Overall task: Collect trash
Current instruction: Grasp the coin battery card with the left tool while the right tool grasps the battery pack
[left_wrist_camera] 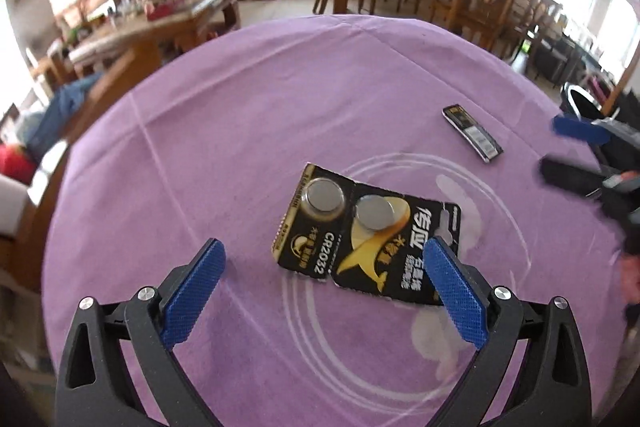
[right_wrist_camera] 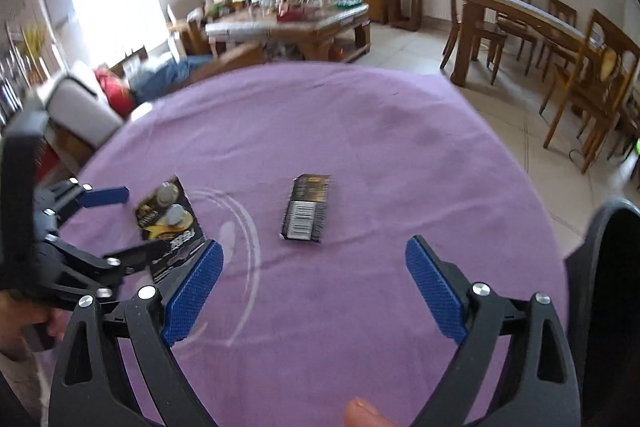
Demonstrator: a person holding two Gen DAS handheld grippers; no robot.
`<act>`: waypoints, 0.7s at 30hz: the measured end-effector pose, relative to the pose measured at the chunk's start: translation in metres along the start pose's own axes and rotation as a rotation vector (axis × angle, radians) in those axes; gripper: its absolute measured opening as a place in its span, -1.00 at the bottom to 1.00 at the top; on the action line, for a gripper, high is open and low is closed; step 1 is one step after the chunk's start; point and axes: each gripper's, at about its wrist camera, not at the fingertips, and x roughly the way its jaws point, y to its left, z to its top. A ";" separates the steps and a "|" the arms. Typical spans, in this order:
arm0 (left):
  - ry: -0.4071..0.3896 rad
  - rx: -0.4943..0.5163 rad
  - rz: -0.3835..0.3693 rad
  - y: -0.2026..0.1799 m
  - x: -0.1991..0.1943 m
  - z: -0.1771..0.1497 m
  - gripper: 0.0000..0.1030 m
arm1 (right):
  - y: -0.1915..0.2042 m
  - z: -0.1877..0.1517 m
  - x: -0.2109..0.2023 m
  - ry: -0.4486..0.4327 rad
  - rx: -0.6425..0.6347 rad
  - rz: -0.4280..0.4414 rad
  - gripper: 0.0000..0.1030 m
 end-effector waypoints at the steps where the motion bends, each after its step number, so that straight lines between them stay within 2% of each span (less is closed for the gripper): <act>1: -0.007 0.003 -0.012 0.004 0.001 0.002 0.89 | 0.003 0.003 0.008 0.014 -0.005 -0.007 0.77; 5: -0.022 0.042 -0.025 0.009 0.009 0.012 0.89 | 0.009 0.009 0.035 0.069 -0.005 -0.042 0.49; 7: -0.036 0.059 -0.050 -0.004 0.011 0.011 0.89 | 0.009 0.012 0.037 0.054 -0.018 -0.076 0.32; 8: -0.038 0.089 -0.054 -0.008 0.012 0.012 0.81 | 0.010 0.013 0.037 0.050 -0.018 -0.072 0.13; 9: -0.045 0.122 -0.039 -0.015 0.011 0.012 0.48 | 0.011 0.013 0.036 0.045 -0.020 -0.071 -0.01; 10: -0.054 0.145 -0.023 -0.020 0.012 0.012 0.27 | 0.013 0.013 0.035 0.039 -0.025 -0.062 -0.30; 11: -0.063 0.161 -0.030 -0.025 0.010 0.012 0.07 | 0.011 0.012 0.034 0.037 -0.028 -0.058 -0.44; 14: -0.071 0.172 -0.042 -0.025 0.007 0.013 -0.06 | 0.013 0.010 0.030 0.029 -0.024 -0.062 -0.45; 15: -0.080 0.170 -0.052 -0.025 0.004 0.013 -0.91 | 0.012 0.007 0.028 0.026 -0.011 -0.041 -0.45; 16: -0.078 0.159 -0.079 -0.023 0.003 0.013 -0.92 | 0.010 0.008 0.028 0.022 0.001 -0.023 -0.45; 21: -0.123 0.186 -0.096 -0.040 -0.009 0.002 -0.91 | -0.007 0.005 0.002 -0.046 0.076 0.052 -0.45</act>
